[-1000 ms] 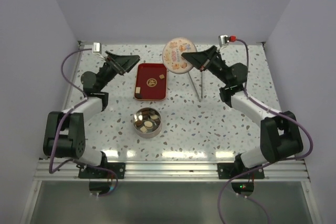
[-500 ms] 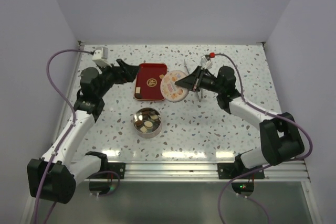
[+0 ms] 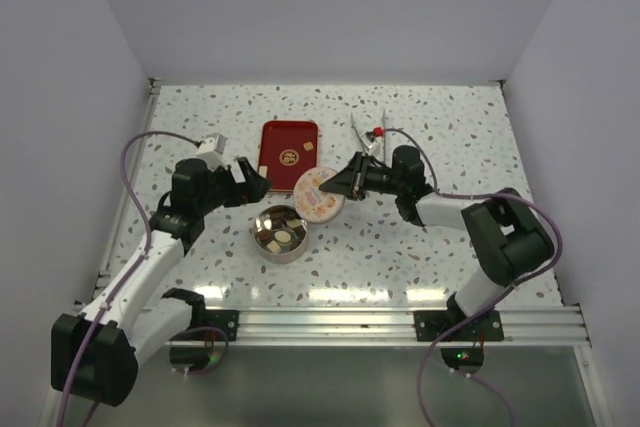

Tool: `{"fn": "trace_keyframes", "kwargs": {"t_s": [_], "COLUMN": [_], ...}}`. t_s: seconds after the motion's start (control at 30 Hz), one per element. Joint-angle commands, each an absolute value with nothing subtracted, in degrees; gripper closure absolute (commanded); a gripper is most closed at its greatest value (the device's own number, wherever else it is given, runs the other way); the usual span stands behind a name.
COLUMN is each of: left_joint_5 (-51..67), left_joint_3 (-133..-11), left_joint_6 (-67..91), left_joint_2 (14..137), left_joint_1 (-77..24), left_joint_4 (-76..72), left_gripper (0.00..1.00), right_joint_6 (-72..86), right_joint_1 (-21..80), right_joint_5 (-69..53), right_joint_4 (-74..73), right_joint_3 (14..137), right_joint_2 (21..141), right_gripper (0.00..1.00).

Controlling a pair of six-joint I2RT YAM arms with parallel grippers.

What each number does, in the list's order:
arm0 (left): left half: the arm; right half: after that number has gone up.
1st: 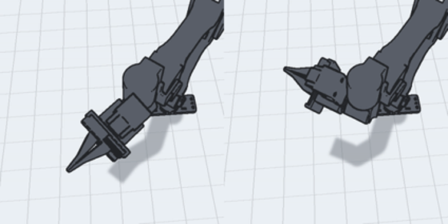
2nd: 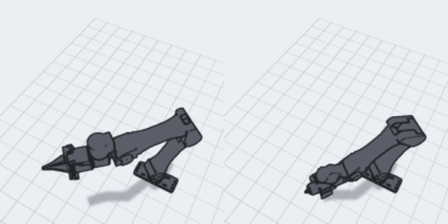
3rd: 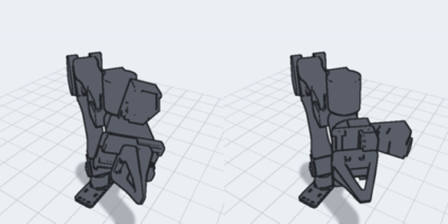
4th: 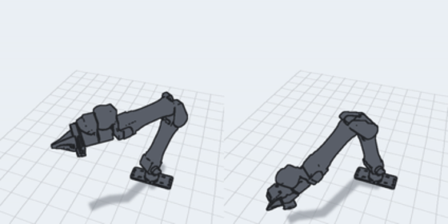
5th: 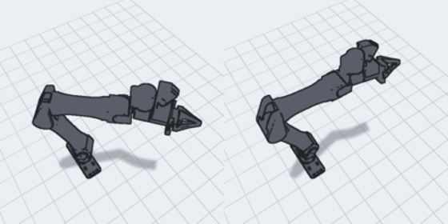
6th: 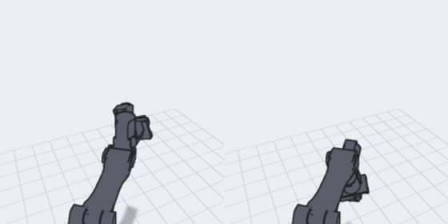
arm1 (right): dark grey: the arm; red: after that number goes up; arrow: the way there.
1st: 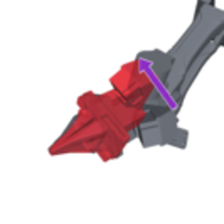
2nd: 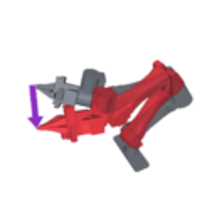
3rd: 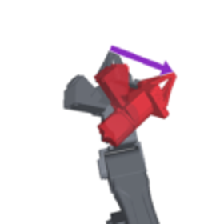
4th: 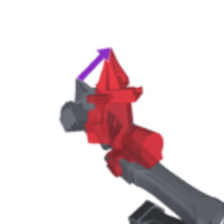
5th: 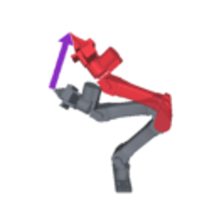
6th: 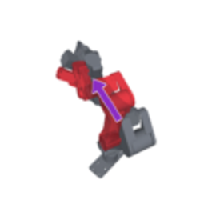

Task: Pack the chocolate

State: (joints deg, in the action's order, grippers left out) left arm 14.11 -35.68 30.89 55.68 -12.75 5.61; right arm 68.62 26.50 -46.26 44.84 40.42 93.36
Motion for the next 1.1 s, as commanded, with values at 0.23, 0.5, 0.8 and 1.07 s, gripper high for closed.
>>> {"fn": "trace_keyframes", "kwargs": {"t_s": [0.23, 0.5, 0.8, 1.07], "left_joint_5": [19.0, 19.5, 17.7, 20.8], "left_joint_3": [-29.8, -25.1, -22.7, -20.3], "left_joint_6": [32.9, 36.1, 38.0, 40.3], "left_joint_2": [49.5, 46.4, 46.4, 45.3], "left_joint_1": [-13.5, -13.9, -14.1, -14.2], "left_joint_4": [9.5, 10.5, 12.3, 8.1], "left_gripper": [0.0, 0.0, 0.0, 0.0], "right_joint_6": [77.6, 76.5, 67.8, 62.4], "right_joint_1": [28.5, 29.8, 30.8, 31.4], "right_joint_5": [-48.6, -48.3, -47.2, -45.3], "right_joint_4": [61.9, 61.0, 49.2, 42.5], "right_joint_3": [38.8, 37.3, 38.1, 38.3], "right_joint_2": [100.0, 102.7, 102.7, 102.9], "right_gripper": [0.87, 0.88, 0.88, 0.84]}}
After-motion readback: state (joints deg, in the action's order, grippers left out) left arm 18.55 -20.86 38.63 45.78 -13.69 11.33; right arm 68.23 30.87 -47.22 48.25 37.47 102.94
